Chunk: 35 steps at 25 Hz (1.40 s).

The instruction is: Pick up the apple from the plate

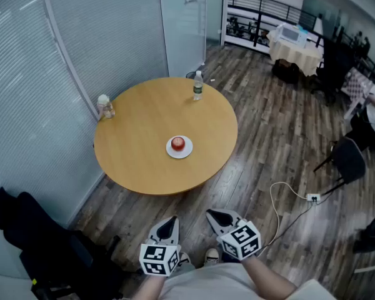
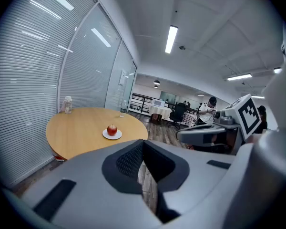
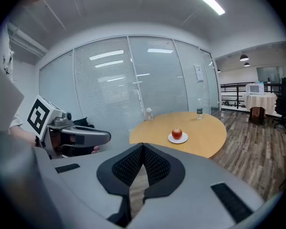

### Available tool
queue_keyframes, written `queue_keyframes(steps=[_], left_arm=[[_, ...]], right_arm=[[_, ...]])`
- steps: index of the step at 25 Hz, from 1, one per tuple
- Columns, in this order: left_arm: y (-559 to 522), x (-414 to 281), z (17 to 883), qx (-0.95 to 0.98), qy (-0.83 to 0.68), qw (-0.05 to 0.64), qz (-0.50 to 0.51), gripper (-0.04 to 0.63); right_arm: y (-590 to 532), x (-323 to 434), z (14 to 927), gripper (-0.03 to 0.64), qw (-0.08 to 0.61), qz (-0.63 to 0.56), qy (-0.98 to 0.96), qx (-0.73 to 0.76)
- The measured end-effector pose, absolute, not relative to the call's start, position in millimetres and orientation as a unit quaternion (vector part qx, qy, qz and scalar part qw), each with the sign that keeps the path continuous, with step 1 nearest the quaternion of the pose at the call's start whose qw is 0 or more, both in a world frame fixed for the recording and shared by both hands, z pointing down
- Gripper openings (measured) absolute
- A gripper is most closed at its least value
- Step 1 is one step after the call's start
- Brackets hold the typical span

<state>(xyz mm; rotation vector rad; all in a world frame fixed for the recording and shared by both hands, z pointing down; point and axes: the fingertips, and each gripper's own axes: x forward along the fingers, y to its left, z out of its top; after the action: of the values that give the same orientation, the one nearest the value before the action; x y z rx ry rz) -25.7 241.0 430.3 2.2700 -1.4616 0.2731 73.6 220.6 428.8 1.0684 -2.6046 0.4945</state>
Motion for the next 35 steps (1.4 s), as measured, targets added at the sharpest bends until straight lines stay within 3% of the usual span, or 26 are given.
queue_keyframes(steps=[16,35], left_arm=[[244,-38,430,0.821,-0.521,0.215,0.092,0.002],[234,-100,418,0.832,-0.509,0.207,0.076,0.002]], right_arm=[[220,67,430,0.031,0.123,0.181,-0.893,0.394],[209,13,425,0.032,0.121,0.184,-0.885,0.411]])
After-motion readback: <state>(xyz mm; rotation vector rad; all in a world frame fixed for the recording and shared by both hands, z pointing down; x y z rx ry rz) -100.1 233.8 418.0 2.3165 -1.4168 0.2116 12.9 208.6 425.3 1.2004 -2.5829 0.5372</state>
